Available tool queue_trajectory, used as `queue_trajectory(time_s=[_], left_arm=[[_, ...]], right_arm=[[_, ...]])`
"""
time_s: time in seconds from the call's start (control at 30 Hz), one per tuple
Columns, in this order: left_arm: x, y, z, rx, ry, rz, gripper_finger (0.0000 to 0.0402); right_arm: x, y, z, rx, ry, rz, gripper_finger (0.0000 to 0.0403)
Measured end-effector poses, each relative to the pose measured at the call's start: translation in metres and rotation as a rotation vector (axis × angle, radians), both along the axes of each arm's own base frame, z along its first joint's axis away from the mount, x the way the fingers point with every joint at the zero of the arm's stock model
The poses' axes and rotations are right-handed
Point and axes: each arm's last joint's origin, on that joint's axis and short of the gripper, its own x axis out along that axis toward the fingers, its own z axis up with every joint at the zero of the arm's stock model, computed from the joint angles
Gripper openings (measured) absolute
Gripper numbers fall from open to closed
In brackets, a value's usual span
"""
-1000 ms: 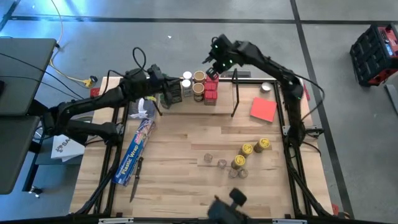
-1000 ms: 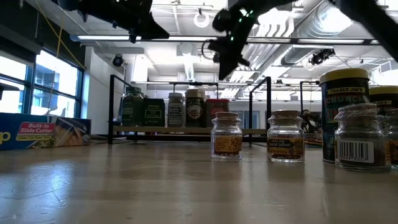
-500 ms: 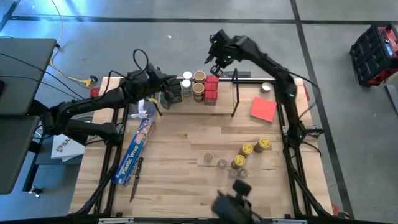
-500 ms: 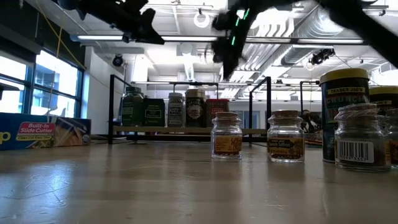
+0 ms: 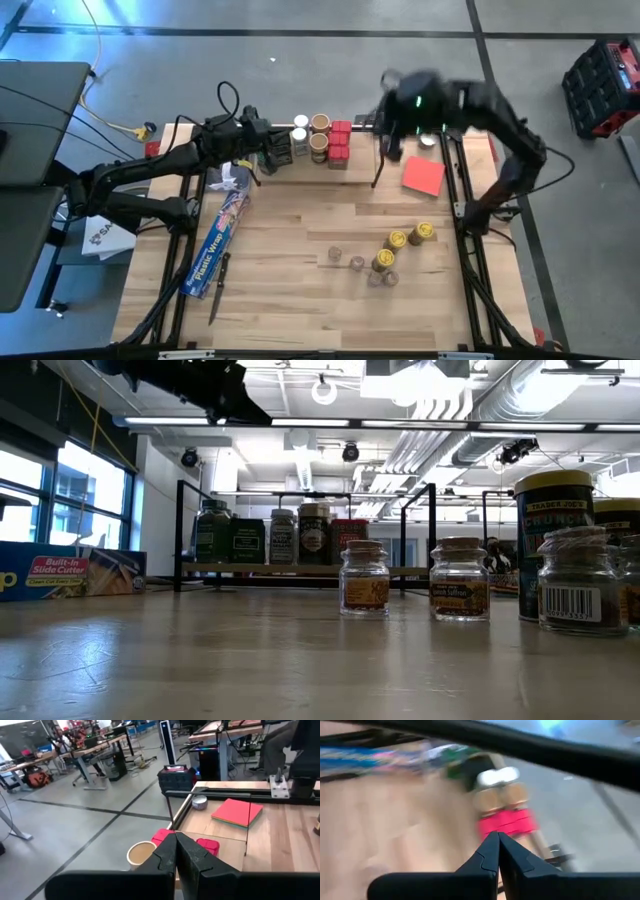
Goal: Shelf spices
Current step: Put the yellow seasoning bottle on the shelf to the top right of the red seasoning can
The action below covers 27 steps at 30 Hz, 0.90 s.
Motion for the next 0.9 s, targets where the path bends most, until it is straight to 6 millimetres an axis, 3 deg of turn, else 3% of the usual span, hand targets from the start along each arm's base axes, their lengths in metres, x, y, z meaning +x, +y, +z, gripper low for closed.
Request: queue_trajectory(time_s=[0.23,0.4,0.53,0.63,0.77,0.9], left_arm=[[-0.001,-0.001,-0.006,-0.055,0.043,0.001,0.0001],[0.004,-0.011,-0.012,-0.096,0.085,-0.139,0.0001],[0.007,-0.018,-0.012,-0.096,0.085,-0.167,0.0001],[0.008,-0.021,-0.013,-0.128,0.071,-0.171,0.0001],[0.010,-0.026,-0.014,-0.154,0.082,-0.187,0.0001],[0.011,-0.032,-0.015,-0.159,0.095,-0.209,0.0001]], right_arm=[[0.003,0.069,-0.050,0.147,0.054,0.101,0.0000],[0.004,0.112,-0.111,0.278,0.230,0.080,0.0000],[-0.016,0.121,-0.155,0.358,0.448,-0.161,0.0000],[-0.024,0.124,-0.188,0.428,0.635,-0.174,0.0000],[-0.040,0.122,-0.201,0.450,0.751,-0.184,0.0009],[-0.056,0.116,-0.202,0.423,0.764,-0.242,0.0057]])
